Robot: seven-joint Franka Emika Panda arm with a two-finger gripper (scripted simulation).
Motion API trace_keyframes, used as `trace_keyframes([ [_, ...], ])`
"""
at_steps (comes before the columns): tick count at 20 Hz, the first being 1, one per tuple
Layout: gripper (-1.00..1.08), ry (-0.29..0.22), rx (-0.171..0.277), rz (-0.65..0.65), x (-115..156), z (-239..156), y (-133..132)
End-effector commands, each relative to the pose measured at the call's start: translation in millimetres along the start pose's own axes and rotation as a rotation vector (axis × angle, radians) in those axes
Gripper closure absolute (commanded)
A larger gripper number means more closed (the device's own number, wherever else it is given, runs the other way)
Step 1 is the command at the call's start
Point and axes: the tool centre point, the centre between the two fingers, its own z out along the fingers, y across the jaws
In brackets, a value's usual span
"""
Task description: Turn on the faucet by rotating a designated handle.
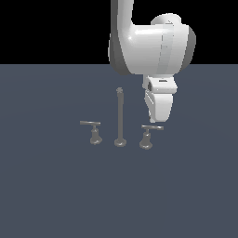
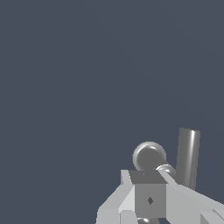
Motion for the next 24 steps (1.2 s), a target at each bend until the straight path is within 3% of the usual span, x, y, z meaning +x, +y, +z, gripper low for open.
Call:
trace_keyframes([
  [1, 1.08, 0.0, 0.001, 0.037, 7, 8, -3],
  [12, 1.08, -0.001, 0.001, 0.075, 14, 16, -6],
  [22, 1.08, -0.002, 0.001, 0.076, 32, 16, 28],
  [24, 1.08, -0.002, 0.011, 0.069, 26, 16, 20],
])
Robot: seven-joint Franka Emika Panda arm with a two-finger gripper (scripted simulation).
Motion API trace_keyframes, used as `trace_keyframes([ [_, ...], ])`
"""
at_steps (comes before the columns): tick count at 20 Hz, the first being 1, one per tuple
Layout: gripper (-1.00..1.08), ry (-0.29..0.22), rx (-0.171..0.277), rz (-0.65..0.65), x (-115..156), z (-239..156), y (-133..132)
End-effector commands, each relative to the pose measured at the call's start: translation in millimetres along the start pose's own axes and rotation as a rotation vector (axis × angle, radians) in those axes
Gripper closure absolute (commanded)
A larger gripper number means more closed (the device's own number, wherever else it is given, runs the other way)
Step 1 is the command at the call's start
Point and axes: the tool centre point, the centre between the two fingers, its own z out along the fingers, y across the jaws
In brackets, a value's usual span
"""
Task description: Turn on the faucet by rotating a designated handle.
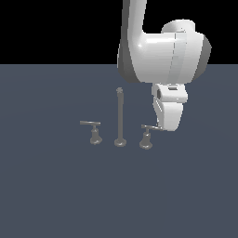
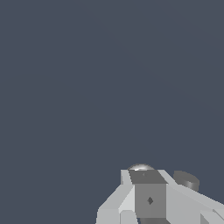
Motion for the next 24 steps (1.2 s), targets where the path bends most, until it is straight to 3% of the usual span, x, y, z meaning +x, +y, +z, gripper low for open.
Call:
trace_keyframes([
  [1, 1.08, 0.0, -0.002, 0.001, 0, 0, 4],
  [13, 1.08, 0.0, -0.009, 0.007, -3, 0, 44],
  [14, 1.08, 0.005, -0.004, 0.027, 9, 0, 40],
  [24, 1.08, 0.001, -0.009, 0.01, -33, -1, 65],
])
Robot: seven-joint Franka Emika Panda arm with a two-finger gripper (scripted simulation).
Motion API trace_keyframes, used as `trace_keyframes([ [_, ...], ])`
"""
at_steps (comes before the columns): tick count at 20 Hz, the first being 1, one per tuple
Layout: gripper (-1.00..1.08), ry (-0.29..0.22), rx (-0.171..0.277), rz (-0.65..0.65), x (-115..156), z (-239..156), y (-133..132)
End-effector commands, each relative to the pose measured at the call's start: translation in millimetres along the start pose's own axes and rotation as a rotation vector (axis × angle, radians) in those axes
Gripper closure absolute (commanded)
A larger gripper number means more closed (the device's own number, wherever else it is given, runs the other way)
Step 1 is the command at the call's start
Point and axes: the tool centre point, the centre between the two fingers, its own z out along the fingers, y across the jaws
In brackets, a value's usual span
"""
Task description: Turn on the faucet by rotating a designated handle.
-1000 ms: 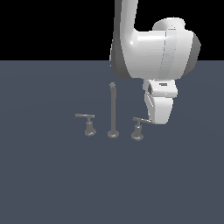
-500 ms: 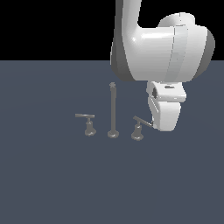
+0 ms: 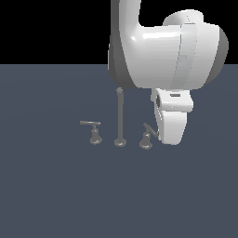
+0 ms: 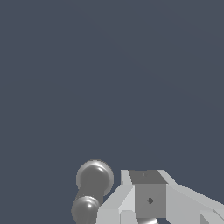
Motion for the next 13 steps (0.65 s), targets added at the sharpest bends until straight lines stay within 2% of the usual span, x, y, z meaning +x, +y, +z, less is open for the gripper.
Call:
trace_keyframes([
  [1, 1.08, -0.007, -0.006, -0.039, -29, -1, 8],
  [2, 1.08, -0.007, -0.006, -0.039, -29, -1, 8],
  [3, 1.08, 0.0, -0.002, 0.003, -4, 0, 5],
  [12, 1.08, -0.006, -0.006, -0.037, -66, -1, 0],
  [13, 1.08, -0.006, -0.006, -0.037, -66, -1, 0],
])
